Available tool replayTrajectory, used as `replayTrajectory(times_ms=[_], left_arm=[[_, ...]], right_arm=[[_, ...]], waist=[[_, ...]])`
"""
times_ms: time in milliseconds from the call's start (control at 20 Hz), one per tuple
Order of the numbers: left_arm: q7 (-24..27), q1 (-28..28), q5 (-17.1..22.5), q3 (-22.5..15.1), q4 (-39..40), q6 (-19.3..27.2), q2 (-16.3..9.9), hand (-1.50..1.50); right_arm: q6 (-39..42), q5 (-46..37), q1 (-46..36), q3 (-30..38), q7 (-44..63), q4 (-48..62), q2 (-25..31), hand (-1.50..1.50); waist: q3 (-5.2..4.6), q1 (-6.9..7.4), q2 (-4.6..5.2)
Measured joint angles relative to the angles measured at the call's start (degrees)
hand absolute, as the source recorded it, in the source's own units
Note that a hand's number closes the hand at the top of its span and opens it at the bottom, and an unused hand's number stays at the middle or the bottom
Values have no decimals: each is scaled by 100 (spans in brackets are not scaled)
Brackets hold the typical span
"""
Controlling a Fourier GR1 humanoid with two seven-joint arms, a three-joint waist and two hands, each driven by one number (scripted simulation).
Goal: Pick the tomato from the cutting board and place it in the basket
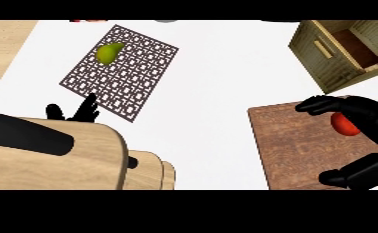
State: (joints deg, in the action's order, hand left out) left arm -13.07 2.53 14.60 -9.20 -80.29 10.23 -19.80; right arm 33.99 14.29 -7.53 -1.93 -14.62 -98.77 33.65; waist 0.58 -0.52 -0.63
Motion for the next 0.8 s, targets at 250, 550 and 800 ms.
replayTrajectory(times_ms=[250, 550, 800], left_arm=[[-17, -12, -41, 2, -14, -12, -4, 0], [6, 48, -35, 5, 2, -110, 30, 0], [-19, 105, -97, -12, -2, -119, 56, 0]], right_arm=[[-230, -924, -411, 773, 180, -148, 1066, -150], [447, -1236, -986, 1491, 129, 237, 2506, -150], [1194, -1421, -1198, 1637, -122, 691, 3596, -150]], waist=[[-6, -9, -4], [-8, 63, 23], [-15, 127, 53]])
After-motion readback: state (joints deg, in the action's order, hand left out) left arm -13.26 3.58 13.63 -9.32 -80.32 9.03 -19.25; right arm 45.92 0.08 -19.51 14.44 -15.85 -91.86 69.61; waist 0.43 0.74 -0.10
